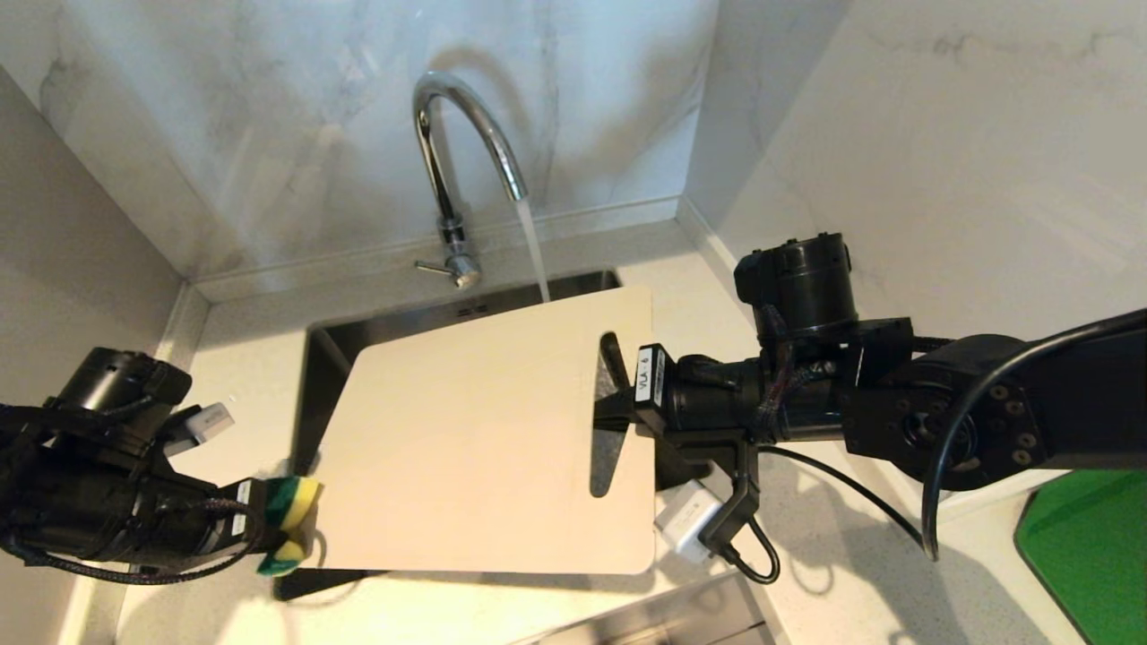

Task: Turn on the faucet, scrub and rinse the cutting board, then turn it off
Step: Put down the cutting board

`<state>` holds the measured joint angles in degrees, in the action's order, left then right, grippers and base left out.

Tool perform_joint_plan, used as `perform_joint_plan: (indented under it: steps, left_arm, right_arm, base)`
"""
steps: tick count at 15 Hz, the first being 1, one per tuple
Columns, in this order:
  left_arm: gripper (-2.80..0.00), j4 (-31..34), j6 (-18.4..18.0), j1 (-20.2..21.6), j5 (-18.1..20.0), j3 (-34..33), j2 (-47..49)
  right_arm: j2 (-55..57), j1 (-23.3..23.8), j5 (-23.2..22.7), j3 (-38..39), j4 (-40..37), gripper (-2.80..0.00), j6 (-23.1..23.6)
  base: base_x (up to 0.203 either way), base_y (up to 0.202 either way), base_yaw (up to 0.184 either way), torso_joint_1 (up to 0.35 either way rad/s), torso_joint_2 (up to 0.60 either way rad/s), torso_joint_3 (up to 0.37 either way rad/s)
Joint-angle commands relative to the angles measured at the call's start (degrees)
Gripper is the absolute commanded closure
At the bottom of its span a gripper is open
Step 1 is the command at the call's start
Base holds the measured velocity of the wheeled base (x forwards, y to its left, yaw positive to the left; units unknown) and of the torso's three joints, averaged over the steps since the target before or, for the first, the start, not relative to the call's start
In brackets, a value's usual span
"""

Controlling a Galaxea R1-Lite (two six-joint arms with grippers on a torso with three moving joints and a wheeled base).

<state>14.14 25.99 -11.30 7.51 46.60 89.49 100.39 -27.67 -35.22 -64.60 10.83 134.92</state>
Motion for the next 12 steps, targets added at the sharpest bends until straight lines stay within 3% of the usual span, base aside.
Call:
perform_joint_plan:
  steps: [1,7,9,12]
  left_arm:
    - [0.00,-0.7,-1.7,3.1,1.5,-2.7,-1.6]
    - [0.00,-0.7,-3.9,6.1,3.2,-0.6,-4.7]
    - [0.00,0.5,-3.8,6.1,3.4,3.9,-5.8]
    - [0.00,7.3,-2.8,6.1,4.7,14.9,-6.9]
  right_arm:
    - [-0.1,0.0,-0.1,0.1,0.1,0.00,0.8]
    - [-0.8,0.0,-0.1,1.1,0.1,0.00,0.9]
    - [-0.8,-0.1,0.0,1.3,0.1,0.00,0.9]
    - [-1.6,-0.1,0.0,3.1,0.1,0.00,0.9]
  base:
    - [0.000,0.000,0.000,0.000,0.00,0.000]
    - [0.000,0.000,0.000,0.000,0.00,0.000]
    - [0.000,0.000,0.000,0.000,0.00,0.000]
    - [0.000,0.000,0.000,0.000,0.00,0.000]
